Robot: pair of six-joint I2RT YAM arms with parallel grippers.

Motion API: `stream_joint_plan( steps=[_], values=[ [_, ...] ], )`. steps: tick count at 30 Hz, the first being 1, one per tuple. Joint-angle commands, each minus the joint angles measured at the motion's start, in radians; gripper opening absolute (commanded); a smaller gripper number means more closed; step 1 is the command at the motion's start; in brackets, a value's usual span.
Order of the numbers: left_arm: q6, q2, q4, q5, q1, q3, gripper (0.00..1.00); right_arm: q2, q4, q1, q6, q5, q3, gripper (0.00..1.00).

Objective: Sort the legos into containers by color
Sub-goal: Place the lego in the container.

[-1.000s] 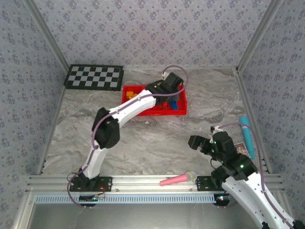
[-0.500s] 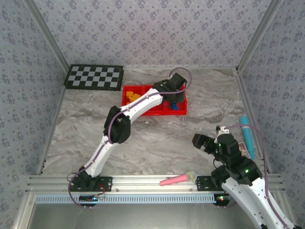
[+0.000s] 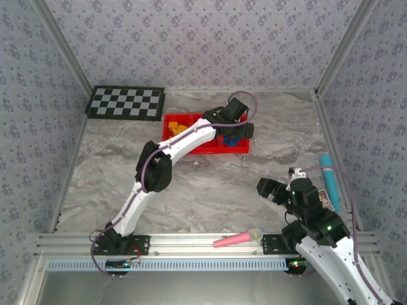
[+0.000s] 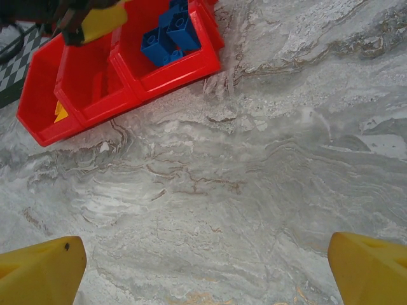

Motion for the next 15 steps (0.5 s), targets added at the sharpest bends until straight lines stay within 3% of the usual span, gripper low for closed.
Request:
stream_joint_plan(
  steps=[1,8,11,15],
  values=[
    [0.059,-0.248,0.163,-0.035,-0.003,-0.176,1.00,-0.001,-0.022,-0.007,0.005,-0.003,0.007,1.00],
    [0.110,-0.646,0.365,-0.087,0.034,-0.652,1.00,0.009,-0.003,-0.008,-0.003,0.015,0.019,1.00],
    [0.133,-0.813,0.416,-0.126,0.071,-0.842,1.00,0.043,0.073,-0.012,-0.042,0.021,0.009,1.00],
    [0.102,-1.007,0.477,-0.088,0.170,-1.071,1.00,0.147,0.240,-0.022,-0.165,0.073,-0.010,1.00]
  ],
)
